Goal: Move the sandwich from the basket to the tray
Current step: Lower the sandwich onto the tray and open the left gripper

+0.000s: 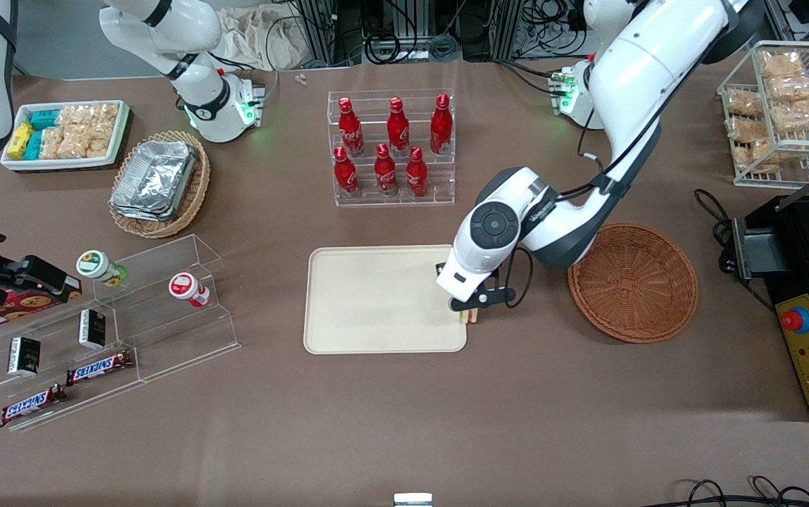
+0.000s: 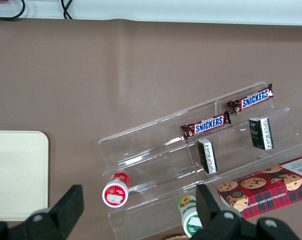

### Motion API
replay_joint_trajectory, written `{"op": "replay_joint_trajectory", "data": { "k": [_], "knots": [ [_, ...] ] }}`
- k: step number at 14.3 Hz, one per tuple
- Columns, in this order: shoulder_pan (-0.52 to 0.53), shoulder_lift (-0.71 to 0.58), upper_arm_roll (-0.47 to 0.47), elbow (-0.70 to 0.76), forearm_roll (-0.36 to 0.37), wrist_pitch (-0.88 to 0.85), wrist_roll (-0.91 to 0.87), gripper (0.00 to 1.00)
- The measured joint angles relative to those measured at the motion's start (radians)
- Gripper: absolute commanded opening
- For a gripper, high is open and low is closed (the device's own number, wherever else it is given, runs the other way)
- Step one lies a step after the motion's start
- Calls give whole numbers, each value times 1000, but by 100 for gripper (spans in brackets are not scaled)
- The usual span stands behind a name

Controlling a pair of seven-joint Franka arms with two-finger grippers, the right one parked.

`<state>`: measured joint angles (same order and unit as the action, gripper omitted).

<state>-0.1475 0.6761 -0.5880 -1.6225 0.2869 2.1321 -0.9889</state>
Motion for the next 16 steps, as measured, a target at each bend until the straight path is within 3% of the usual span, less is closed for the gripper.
{"op": "replay_joint_trajectory", "data": {
  "k": [5,6,7,8,9,10,16],
  "knots": [
    [-34,89,0,47,35,42,-21,0],
    [-40,102,0,57,46,43,-21,18],
    [-45,115,0,63,66,44,-23,28],
    [-48,129,0,67,84,45,-30,52],
    [-49,140,0,71,96,50,-38,92],
    [-49,144,0,75,106,51,-41,100],
    [-48,141,0,118,123,41,-46,100]
  ]
}}
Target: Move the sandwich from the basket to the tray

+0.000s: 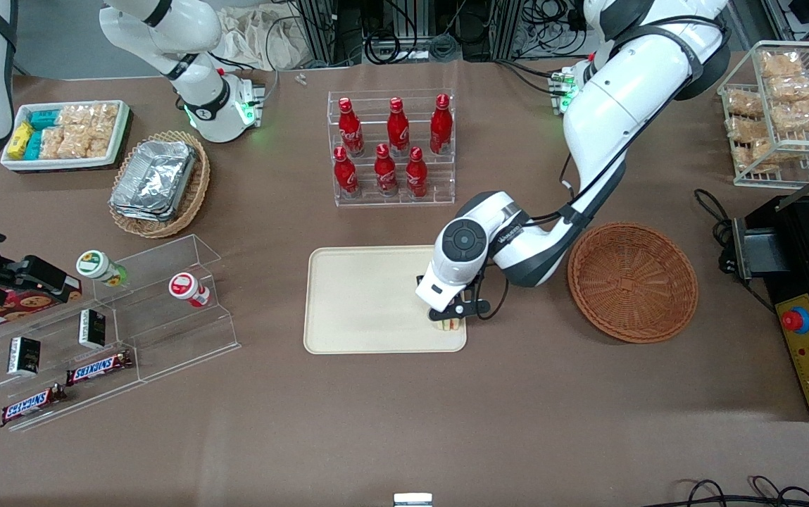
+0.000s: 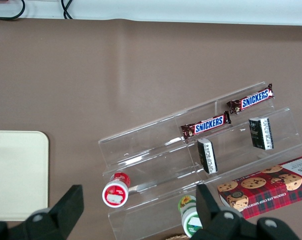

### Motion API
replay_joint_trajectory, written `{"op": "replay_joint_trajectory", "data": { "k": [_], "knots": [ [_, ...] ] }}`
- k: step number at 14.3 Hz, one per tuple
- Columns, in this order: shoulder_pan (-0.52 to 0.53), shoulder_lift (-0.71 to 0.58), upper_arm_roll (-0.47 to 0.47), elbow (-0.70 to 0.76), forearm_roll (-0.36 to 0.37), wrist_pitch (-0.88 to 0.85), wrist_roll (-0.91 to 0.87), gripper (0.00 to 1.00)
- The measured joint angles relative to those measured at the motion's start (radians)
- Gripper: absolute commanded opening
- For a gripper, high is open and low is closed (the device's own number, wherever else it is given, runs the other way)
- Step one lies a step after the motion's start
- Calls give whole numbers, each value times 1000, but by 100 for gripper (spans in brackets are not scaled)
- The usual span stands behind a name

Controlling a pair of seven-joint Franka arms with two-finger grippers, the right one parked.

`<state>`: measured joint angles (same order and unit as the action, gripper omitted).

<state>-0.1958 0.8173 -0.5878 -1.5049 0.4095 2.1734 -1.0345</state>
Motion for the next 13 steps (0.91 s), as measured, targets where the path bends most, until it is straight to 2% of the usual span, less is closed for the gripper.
{"op": "replay_joint_trajectory", "data": {
  "k": [4,7,11,13],
  "knots": [
    [23,-82,-1,111,-5,-195,-8,100],
    [103,-180,-1,145,-72,-295,22,100],
    [258,-320,-3,150,-199,-425,212,100],
    [276,-391,56,150,-233,-477,302,100]
  ]
}}
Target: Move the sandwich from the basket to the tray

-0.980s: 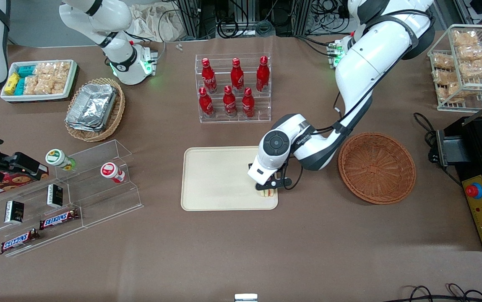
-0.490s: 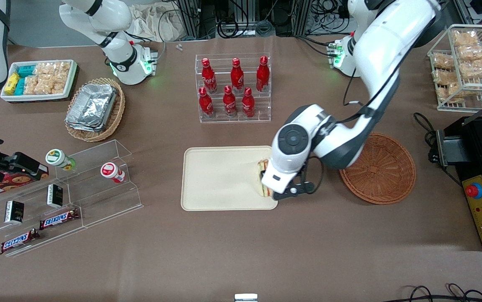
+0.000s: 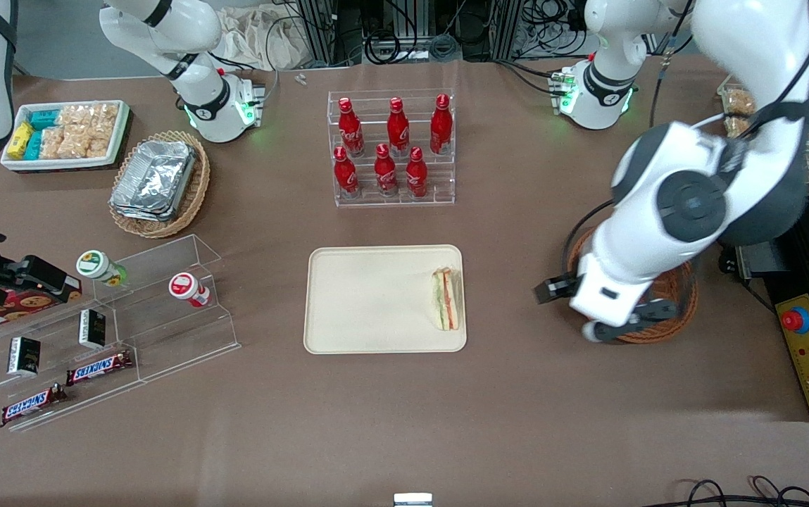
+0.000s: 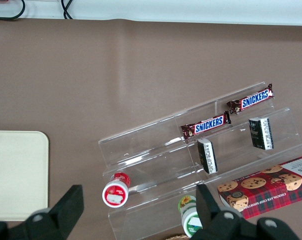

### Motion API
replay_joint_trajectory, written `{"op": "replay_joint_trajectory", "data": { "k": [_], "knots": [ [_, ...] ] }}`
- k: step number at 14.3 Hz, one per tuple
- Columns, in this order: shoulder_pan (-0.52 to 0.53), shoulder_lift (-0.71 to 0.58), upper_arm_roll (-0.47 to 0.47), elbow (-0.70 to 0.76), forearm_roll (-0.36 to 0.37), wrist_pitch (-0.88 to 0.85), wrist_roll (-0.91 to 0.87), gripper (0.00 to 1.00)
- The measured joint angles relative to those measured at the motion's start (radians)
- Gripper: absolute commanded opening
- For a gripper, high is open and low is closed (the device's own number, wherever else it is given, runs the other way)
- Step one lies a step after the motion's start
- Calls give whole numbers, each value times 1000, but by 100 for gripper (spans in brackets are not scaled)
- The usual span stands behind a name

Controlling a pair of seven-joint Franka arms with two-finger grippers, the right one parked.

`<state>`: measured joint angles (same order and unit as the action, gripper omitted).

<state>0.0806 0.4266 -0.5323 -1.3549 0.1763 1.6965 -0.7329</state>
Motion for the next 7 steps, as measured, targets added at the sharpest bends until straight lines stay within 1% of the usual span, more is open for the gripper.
{"op": "replay_joint_trajectory", "data": {
  "k": [3,5,7],
  "knots": [
    [-15,-100,145,-35,-67,-54,205,100],
    [-40,-179,275,-106,-116,-56,369,100],
    [-50,-251,376,-180,-137,-56,511,100]
  ]
}}
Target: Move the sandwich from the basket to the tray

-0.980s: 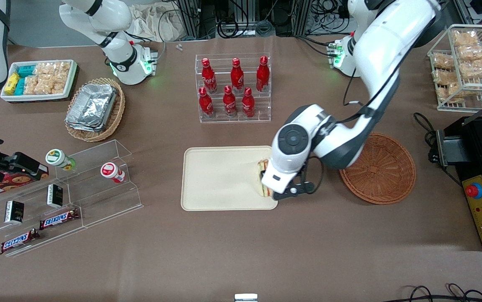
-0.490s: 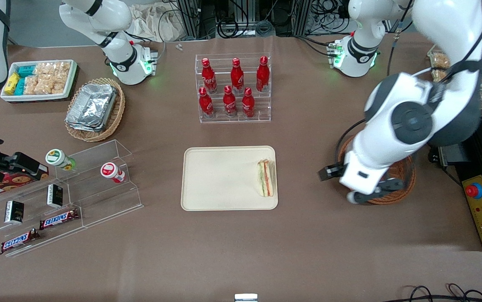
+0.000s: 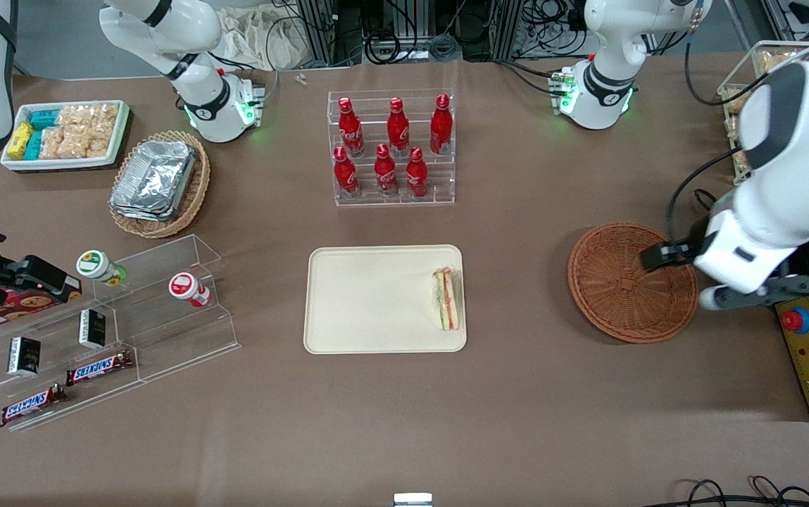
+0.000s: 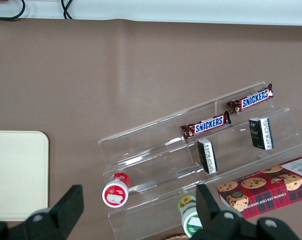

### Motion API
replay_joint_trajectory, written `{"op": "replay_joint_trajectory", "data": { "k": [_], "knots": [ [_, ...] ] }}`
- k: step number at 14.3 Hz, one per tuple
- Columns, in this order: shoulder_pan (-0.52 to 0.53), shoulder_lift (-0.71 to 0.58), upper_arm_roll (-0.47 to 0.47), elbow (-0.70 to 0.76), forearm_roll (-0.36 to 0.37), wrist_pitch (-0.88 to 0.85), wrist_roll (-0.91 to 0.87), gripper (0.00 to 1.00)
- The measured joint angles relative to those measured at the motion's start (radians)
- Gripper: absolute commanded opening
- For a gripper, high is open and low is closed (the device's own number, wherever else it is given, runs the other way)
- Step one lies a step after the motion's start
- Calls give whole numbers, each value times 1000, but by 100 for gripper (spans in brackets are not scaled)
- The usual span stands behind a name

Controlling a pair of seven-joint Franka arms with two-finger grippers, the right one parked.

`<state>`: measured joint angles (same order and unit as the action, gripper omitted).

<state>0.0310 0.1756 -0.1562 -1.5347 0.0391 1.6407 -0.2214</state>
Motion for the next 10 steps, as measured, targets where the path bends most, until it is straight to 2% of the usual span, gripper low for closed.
{"op": "replay_joint_trajectory", "data": {
  "k": [4,8,10],
  "knots": [
    [-13,-80,130,-92,-3,2,181,100],
    [-12,-84,173,-96,-3,9,232,100],
    [-6,-84,179,-83,-3,11,330,100]
  ]
}}
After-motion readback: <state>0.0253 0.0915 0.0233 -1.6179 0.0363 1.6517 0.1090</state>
